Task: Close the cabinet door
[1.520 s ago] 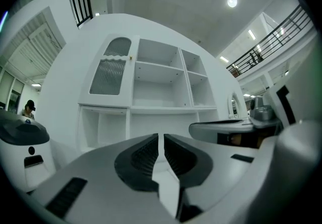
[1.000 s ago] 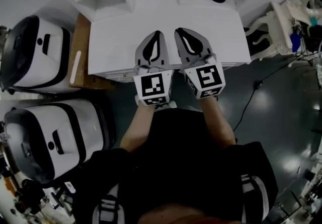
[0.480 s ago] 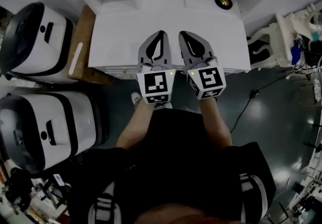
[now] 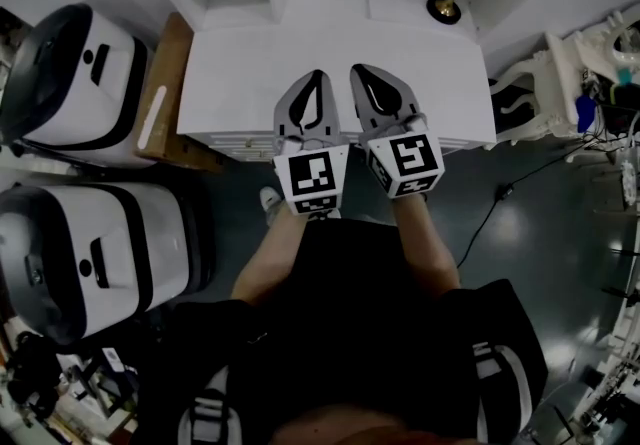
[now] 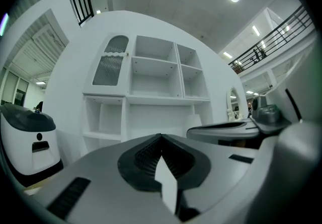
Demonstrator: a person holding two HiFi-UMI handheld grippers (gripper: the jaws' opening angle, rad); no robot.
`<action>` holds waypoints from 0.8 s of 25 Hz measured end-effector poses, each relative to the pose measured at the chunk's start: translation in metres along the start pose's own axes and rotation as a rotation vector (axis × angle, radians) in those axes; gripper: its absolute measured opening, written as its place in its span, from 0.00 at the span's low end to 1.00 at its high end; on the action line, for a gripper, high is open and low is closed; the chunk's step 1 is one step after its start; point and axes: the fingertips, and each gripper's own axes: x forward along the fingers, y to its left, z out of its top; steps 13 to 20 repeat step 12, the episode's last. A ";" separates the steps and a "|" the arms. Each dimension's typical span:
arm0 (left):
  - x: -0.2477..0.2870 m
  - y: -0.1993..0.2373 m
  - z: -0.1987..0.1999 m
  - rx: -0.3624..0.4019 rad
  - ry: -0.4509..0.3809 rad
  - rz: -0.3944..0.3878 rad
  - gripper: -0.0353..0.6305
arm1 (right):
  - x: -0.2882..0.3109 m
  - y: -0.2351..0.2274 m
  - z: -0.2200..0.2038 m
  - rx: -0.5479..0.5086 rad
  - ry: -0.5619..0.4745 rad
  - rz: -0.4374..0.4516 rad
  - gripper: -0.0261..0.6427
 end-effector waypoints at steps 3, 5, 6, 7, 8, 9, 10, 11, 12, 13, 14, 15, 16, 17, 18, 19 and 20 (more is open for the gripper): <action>-0.006 0.004 -0.004 -0.002 0.009 0.012 0.07 | -0.003 0.001 -0.003 0.004 0.006 -0.003 0.07; -0.010 0.006 -0.007 -0.007 0.014 0.023 0.07 | -0.005 0.002 -0.004 0.005 0.008 -0.001 0.07; -0.011 0.007 -0.008 -0.011 0.017 0.027 0.07 | -0.006 0.002 -0.004 0.005 0.009 0.000 0.07; -0.013 0.007 -0.011 -0.012 0.023 0.029 0.07 | -0.007 0.003 -0.006 0.006 0.009 0.000 0.07; -0.015 0.008 -0.014 -0.010 0.030 0.027 0.07 | -0.008 0.004 -0.007 0.010 0.009 -0.001 0.07; -0.018 0.010 -0.016 -0.003 0.039 0.025 0.07 | -0.009 0.007 -0.008 0.019 0.006 -0.002 0.07; -0.022 0.013 -0.019 0.006 0.049 0.024 0.07 | -0.009 0.011 -0.010 0.029 0.002 -0.003 0.07; -0.025 0.017 -0.022 0.015 0.060 0.024 0.07 | -0.009 0.015 -0.011 0.040 -0.004 -0.003 0.07; -0.029 0.021 -0.025 0.024 0.070 0.025 0.07 | -0.009 0.018 -0.012 0.050 -0.009 -0.003 0.07; -0.029 0.021 -0.025 0.024 0.070 0.025 0.07 | -0.009 0.018 -0.012 0.050 -0.009 -0.003 0.07; -0.029 0.021 -0.025 0.024 0.070 0.025 0.07 | -0.009 0.018 -0.012 0.050 -0.009 -0.003 0.07; -0.029 0.021 -0.025 0.024 0.070 0.025 0.07 | -0.009 0.018 -0.012 0.050 -0.009 -0.003 0.07; -0.029 0.021 -0.025 0.024 0.070 0.025 0.07 | -0.009 0.018 -0.012 0.050 -0.009 -0.003 0.07; -0.029 0.021 -0.025 0.024 0.070 0.025 0.07 | -0.009 0.018 -0.012 0.050 -0.009 -0.003 0.07; -0.029 0.021 -0.025 0.024 0.070 0.025 0.07 | -0.009 0.018 -0.012 0.050 -0.009 -0.003 0.07; -0.029 0.021 -0.025 0.024 0.070 0.025 0.07 | -0.009 0.018 -0.012 0.050 -0.009 -0.003 0.07; -0.029 0.021 -0.025 0.024 0.070 0.025 0.07 | -0.009 0.018 -0.012 0.050 -0.009 -0.003 0.07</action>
